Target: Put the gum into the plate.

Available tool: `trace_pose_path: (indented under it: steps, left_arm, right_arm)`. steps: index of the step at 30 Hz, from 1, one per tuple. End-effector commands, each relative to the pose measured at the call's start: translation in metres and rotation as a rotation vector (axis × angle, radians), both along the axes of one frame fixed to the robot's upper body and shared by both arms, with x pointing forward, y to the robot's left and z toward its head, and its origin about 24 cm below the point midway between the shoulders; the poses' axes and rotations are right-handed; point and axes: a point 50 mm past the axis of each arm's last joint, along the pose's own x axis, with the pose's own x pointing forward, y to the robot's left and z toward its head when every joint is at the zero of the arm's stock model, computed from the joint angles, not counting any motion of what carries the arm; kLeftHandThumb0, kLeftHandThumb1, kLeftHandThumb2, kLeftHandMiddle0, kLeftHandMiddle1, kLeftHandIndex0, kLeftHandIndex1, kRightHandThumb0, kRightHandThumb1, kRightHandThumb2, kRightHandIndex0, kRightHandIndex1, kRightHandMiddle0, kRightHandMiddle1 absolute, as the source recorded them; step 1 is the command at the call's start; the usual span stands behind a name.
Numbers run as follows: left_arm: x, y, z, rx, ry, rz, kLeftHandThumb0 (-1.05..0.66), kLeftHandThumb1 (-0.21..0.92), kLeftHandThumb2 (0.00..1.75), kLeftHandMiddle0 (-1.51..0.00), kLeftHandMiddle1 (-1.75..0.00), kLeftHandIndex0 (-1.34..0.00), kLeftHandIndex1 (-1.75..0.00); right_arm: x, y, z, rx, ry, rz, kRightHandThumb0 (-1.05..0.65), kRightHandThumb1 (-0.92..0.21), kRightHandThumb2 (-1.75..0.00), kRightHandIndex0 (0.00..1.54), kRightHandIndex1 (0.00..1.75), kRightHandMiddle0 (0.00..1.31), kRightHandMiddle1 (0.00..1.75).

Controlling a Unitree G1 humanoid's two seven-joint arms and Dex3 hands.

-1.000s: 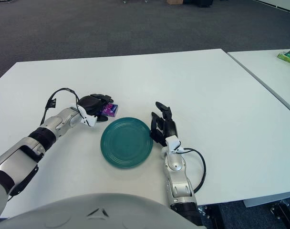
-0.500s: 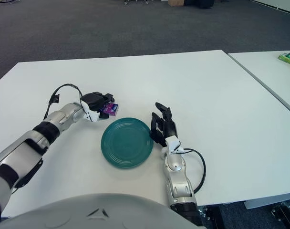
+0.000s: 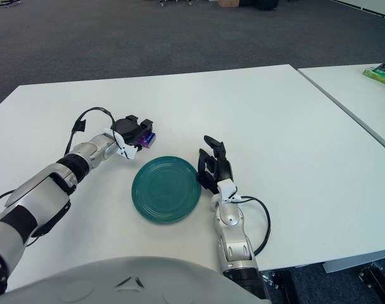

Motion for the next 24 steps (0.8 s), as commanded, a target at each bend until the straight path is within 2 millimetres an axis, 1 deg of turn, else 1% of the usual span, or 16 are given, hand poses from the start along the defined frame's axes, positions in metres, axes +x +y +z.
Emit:
trace_pose_path:
  steps: [1, 4, 8, 11, 13, 15, 16, 17, 18, 20, 23, 24]
  left_arm:
    - [-0.024, 0.019, -0.035, 0.079, 0.151, 0.048, 0.00, 0.28, 1.29, -0.72, -1.50, -0.46, -1.75]
    - [-0.022, 0.020, -0.029, 0.050, 0.143, 0.044, 0.00, 0.27, 1.30, -0.73, -1.51, -0.45, -1.75]
    - [-0.022, 0.020, -0.026, -0.007, 0.116, 0.064, 0.00, 0.26, 1.33, -0.71, -1.59, -0.44, -1.75]
    - [-0.017, 0.024, -0.014, -0.080, 0.073, 0.083, 0.00, 0.26, 1.36, -0.68, -1.65, -0.44, -1.75]
    - [-0.010, 0.026, -0.002, -0.124, 0.040, 0.100, 0.00, 0.25, 1.38, -0.67, -1.68, -0.44, -1.75]
    - [-0.001, 0.026, 0.015, -0.176, -0.004, 0.128, 0.00, 0.25, 1.39, -0.66, -1.70, -0.45, -1.75]
    - [0.003, 0.027, 0.026, -0.216, -0.033, 0.144, 0.00, 0.25, 1.40, -0.66, -1.72, -0.45, -1.75]
    - [0.006, 0.027, 0.035, -0.243, -0.053, 0.154, 0.00, 0.22, 1.43, -0.67, -1.73, -0.47, -1.75]
    - [0.007, 0.027, 0.045, -0.276, -0.081, 0.164, 0.00, 0.21, 1.45, -0.67, -1.74, -0.48, -1.75]
    - [0.009, 0.026, 0.059, -0.318, -0.115, 0.176, 0.00, 0.17, 1.50, -0.70, -1.74, -0.51, -1.75]
    - [0.007, 0.027, 0.078, -0.379, -0.159, 0.184, 0.00, 0.12, 1.55, -0.73, -1.74, -0.55, -1.75]
    - [0.005, 0.027, 0.088, -0.411, -0.182, 0.185, 0.00, 0.10, 1.57, -0.74, -1.75, -0.56, -1.75]
  right_arm:
    - [-0.011, -0.003, -0.020, 0.005, 0.122, -0.011, -0.61, -0.92, -0.79, 0.61, 0.03, 0.03, 0.74]
    - [-0.011, -0.003, -0.020, 0.004, 0.120, -0.007, -0.61, -0.92, -0.80, 0.61, 0.02, 0.02, 0.74]
    - [-0.010, -0.003, -0.020, 0.001, 0.120, -0.006, -0.62, -0.92, -0.81, 0.60, 0.02, 0.02, 0.74]
    - [-0.010, -0.004, -0.020, 0.005, 0.120, -0.012, -0.61, -0.92, -0.81, 0.62, 0.02, 0.02, 0.74]
    - [-0.010, -0.004, -0.019, 0.009, 0.120, -0.016, -0.61, -0.92, -0.80, 0.63, 0.03, 0.03, 0.74]
    - [-0.010, -0.005, -0.019, 0.012, 0.120, -0.018, -0.61, -0.92, -0.79, 0.63, 0.03, 0.03, 0.74]
    - [-0.010, -0.005, -0.020, 0.011, 0.120, -0.018, -0.61, -0.92, -0.79, 0.63, 0.03, 0.03, 0.74]
    - [-0.010, -0.005, -0.020, 0.009, 0.119, -0.018, -0.60, -0.92, -0.79, 0.63, 0.03, 0.03, 0.74]
    - [-0.010, -0.006, -0.020, 0.008, 0.119, -0.018, -0.60, -0.92, -0.79, 0.62, 0.02, 0.03, 0.74]
    - [-0.010, -0.006, -0.020, 0.007, 0.119, -0.018, -0.60, -0.92, -0.79, 0.62, 0.02, 0.03, 0.74]
    - [-0.010, -0.006, -0.020, 0.005, 0.122, -0.018, -0.60, -0.92, -0.80, 0.62, 0.02, 0.03, 0.73]
    - [-0.010, -0.006, -0.020, 0.003, 0.123, -0.019, -0.60, -0.92, -0.80, 0.62, 0.02, 0.03, 0.73]
